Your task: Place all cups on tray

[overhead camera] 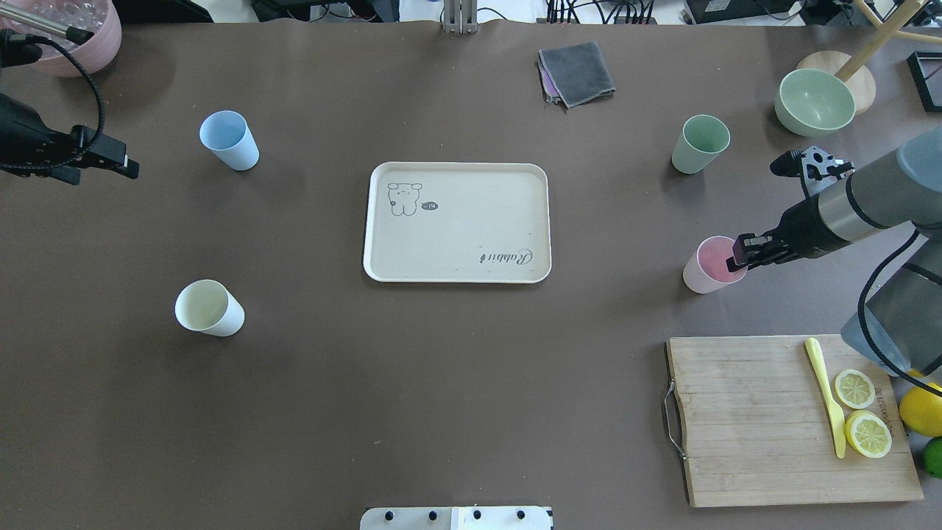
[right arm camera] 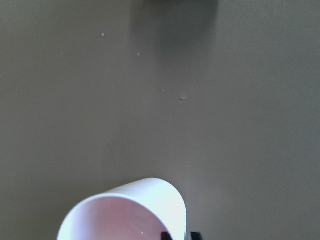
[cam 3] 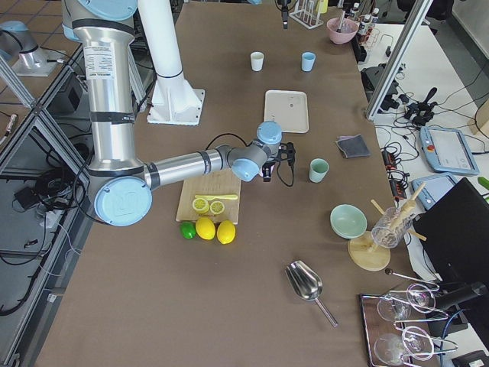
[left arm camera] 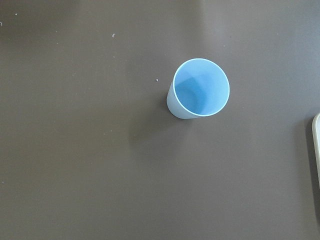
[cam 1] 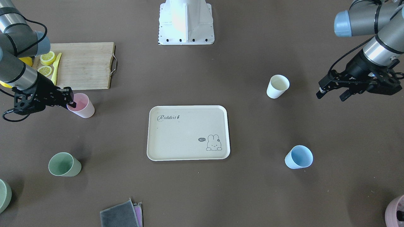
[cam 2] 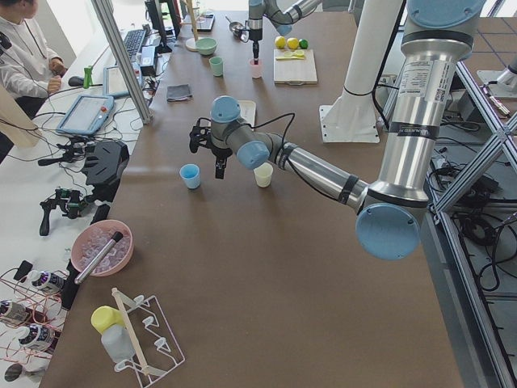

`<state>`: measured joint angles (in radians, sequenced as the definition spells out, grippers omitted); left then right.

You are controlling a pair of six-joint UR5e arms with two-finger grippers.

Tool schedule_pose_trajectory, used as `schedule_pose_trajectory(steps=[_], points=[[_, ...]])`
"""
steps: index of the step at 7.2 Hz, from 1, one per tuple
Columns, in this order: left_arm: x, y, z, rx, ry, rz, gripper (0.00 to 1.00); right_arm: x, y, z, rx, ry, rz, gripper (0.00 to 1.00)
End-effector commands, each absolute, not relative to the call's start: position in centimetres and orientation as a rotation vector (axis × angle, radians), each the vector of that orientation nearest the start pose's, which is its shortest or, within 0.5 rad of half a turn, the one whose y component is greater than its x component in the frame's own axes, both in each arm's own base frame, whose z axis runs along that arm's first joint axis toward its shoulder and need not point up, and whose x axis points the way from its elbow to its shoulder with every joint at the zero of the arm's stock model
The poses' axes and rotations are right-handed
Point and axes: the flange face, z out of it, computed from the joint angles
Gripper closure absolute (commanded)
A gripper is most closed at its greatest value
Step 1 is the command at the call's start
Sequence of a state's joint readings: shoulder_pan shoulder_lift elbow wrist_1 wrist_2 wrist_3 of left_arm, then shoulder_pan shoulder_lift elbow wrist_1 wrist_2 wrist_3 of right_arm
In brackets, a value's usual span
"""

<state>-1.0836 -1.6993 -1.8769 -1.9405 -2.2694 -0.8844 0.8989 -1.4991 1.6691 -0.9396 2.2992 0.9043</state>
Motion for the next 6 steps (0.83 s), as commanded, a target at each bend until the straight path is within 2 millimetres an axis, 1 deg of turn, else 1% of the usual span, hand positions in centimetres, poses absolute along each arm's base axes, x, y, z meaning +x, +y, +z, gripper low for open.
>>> schedule_pose_trajectory(steps=[1,2,3,4,5,6], points=[[22.7,-46.2,39.2,0.159,0.97,-0.101,0.03,-29.0,-46.6,47.9,0.047,-1.066,-0.107,1.0],[25.3,-44.7,40.1,0.172,0.924,-0.085,0.03,-29.8,-47.5,45.6,0.063,-1.086,-0.095,1.0],[27.2,-43.3,41.0,0.159,0.902,-0.055,0.03,-31.7,-49.3,41.9,0.062,-1.119,-0.053,1.0],[28.7,-42.1,41.7,0.138,0.891,-0.024,0.03,-34.1,-51.1,38.5,0.051,-1.128,-0.025,1.0],[29.6,-41.5,42.0,0.129,0.885,-0.007,0.03,-36.2,-52.0,36.7,0.052,-1.107,-0.013,1.0],[30.7,-40.8,42.5,0.113,0.879,0.015,0.07,-38.2,-53.1,35.5,0.054,-1.099,-0.005,1.0]])
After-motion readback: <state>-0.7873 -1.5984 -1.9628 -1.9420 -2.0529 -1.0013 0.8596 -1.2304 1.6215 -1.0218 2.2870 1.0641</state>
